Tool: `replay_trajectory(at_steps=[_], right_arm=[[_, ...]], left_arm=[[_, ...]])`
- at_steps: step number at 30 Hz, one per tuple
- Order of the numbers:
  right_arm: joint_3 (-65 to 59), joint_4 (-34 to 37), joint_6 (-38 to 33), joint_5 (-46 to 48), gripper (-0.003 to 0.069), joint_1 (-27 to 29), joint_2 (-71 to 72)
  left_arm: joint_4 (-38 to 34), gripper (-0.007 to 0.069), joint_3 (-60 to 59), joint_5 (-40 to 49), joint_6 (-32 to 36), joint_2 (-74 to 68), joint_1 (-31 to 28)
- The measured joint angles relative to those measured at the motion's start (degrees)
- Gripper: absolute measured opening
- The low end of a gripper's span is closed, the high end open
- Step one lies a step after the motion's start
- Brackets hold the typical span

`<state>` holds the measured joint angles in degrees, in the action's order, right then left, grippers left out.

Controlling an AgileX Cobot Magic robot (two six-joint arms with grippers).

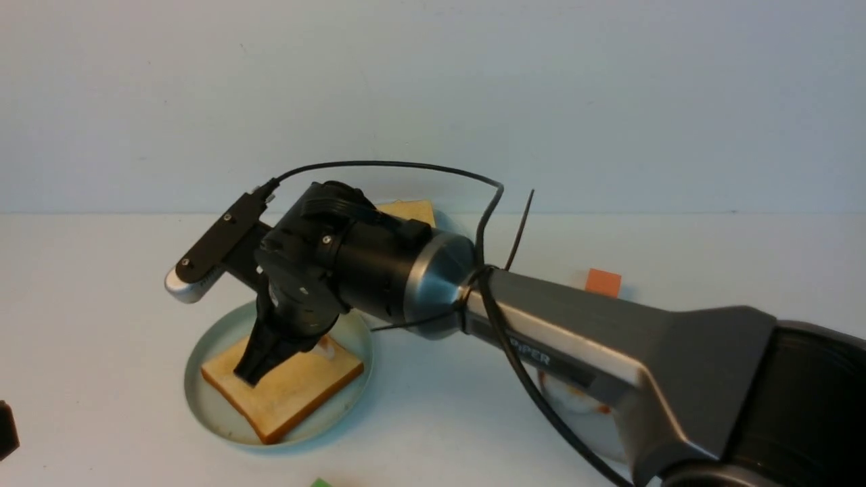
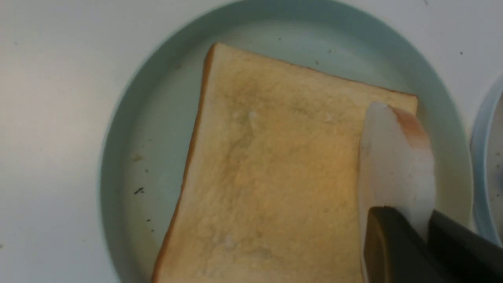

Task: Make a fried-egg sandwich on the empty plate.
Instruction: Use the right arm to place the fried egg on the slice of bread in the middle

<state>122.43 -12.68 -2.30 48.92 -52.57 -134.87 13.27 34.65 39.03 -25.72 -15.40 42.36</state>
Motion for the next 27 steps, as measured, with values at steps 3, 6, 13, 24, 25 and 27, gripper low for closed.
replay_trajectory(at_steps=[3,6,13,24,25,27], right_arm=[[0.0,-0.1,0.3,-0.5,0.0061,0.0,0.0],[0.0,-0.1,0.5,-0.9,0.0062,0.0,0.0],[0.0,0.2,0.5,-1.5,0.0172,0.0,-0.6],[0.1,1.4,0.8,1.4,0.0526,-1.9,-1.0],[0.1,1.5,0.8,2.3,0.0548,-2.3,-0.9],[0.1,1.6,0.9,3.6,0.0573,-2.9,-0.8]], left_arm=[[0.0,-0.0012,0.0,0.1,0.0,0.0,0.0],[0.0,-0.0012,0.0,0.1,0.0,0.0,0.0],[0.0,-0.0010,0.0,0.2,0.0,0.0,0.0],[-0.2,-0.0010,0.0,0.3,0.0,0.0,0.0],[-0.2,-0.0008,0.0,0.3,0.0,0.0,0.0],[-0.2,-0.0007,0.0,0.3,0.0,0.0,0.0]])
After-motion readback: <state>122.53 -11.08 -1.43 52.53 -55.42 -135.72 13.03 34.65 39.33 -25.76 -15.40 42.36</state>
